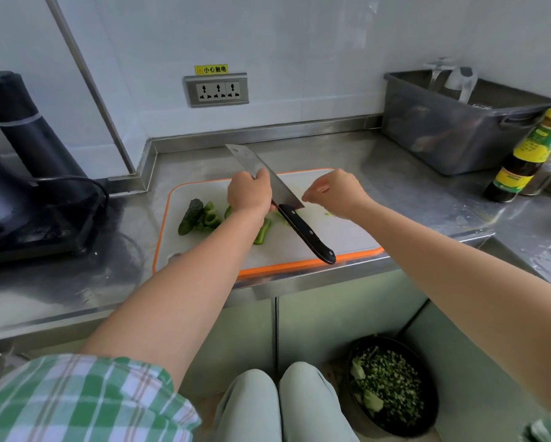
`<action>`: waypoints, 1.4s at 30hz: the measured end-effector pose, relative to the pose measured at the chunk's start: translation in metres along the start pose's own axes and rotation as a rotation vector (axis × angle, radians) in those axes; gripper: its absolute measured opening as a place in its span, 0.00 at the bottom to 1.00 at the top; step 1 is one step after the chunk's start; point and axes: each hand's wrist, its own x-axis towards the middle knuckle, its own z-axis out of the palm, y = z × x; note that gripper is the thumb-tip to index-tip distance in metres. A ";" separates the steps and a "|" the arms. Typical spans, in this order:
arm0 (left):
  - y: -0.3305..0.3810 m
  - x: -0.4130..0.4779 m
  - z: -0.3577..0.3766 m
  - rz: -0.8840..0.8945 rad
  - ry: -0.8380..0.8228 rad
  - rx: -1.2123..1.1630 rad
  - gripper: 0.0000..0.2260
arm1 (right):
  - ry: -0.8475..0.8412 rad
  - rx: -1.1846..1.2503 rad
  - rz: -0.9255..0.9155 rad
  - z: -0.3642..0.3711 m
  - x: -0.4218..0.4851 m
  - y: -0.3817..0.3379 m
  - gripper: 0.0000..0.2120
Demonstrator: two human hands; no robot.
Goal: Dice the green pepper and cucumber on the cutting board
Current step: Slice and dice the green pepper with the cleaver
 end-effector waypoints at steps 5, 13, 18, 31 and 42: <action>-0.001 0.000 -0.007 0.011 0.072 0.046 0.16 | -0.059 -0.028 -0.010 0.006 -0.008 0.006 0.06; -0.008 0.001 -0.012 -0.063 0.069 0.036 0.15 | -0.014 0.003 -0.001 0.013 -0.005 0.013 0.09; 0.006 -0.007 0.004 -0.055 0.010 0.011 0.15 | -0.015 0.024 0.054 -0.008 -0.004 0.016 0.17; 0.030 -0.022 0.028 -0.025 -0.272 -0.058 0.14 | -0.096 0.036 -0.068 -0.015 -0.025 0.012 0.16; -0.012 -0.010 0.004 0.644 -0.427 1.079 0.10 | -0.106 0.213 0.116 -0.013 -0.020 0.021 0.08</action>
